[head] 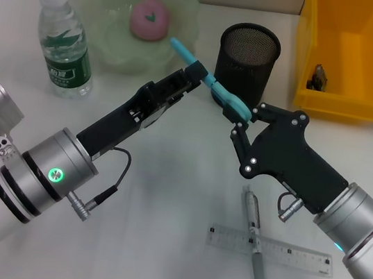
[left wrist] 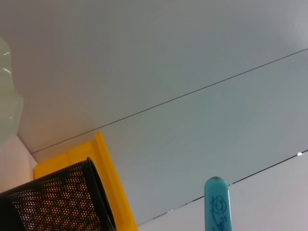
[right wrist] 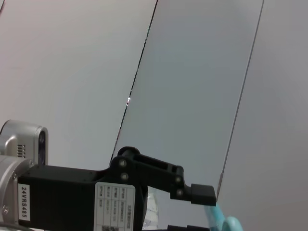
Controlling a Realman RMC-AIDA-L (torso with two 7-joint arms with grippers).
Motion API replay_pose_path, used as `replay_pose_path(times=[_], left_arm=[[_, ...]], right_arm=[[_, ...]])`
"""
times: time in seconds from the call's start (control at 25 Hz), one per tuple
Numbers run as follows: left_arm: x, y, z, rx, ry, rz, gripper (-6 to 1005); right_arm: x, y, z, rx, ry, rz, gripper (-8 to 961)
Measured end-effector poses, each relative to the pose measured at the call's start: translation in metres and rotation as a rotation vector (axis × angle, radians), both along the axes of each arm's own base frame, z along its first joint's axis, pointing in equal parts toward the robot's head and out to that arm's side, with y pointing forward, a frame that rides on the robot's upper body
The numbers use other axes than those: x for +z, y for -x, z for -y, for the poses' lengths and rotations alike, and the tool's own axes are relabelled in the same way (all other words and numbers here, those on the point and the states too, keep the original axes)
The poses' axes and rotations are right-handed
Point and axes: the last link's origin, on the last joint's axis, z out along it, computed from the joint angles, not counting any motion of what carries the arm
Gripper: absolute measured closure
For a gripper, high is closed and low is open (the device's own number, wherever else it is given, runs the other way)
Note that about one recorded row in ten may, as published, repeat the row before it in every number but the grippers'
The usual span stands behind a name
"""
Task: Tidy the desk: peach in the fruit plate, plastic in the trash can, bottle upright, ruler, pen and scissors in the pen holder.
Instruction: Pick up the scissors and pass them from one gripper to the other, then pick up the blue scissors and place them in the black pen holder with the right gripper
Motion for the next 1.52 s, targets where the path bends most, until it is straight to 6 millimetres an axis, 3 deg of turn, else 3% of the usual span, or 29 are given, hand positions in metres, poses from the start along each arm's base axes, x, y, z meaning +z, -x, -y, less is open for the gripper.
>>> replay_pose_path(times=[0.16,0.4,0.44,0.8,1.52], left_arm=[[0.0002,0.0000,0.0000,-0.002,-0.004,-0.003,687],[0.0005,0.0000,-0.0001,-0.005,-0.006,-0.004,487],[0.0007,-0.0001,-0.0001,-0.008,-0.010,-0.006,320],[0.0006,-0.0005,0.0002,-0.012,-0.012,-0.009,206],[0.0068,0.0055,-0.0025,-0.077,-0.052,-0.089,211]], right_arm=[[0.0004,-0.0002,-0.0001,-0.001,-0.001,-0.002,864],[0.0006,-0.0004,0.0003,-0.003,0.000,-0.005,867],[0.0007,-0.0003,0.0003,-0.003,0.000,-0.006,868],[0.0009,-0.0003,0.0008,-0.003,-0.001,-0.009,866],[0.0032,-0.0003,0.0015,-0.013,-0.006,-0.033,857]])
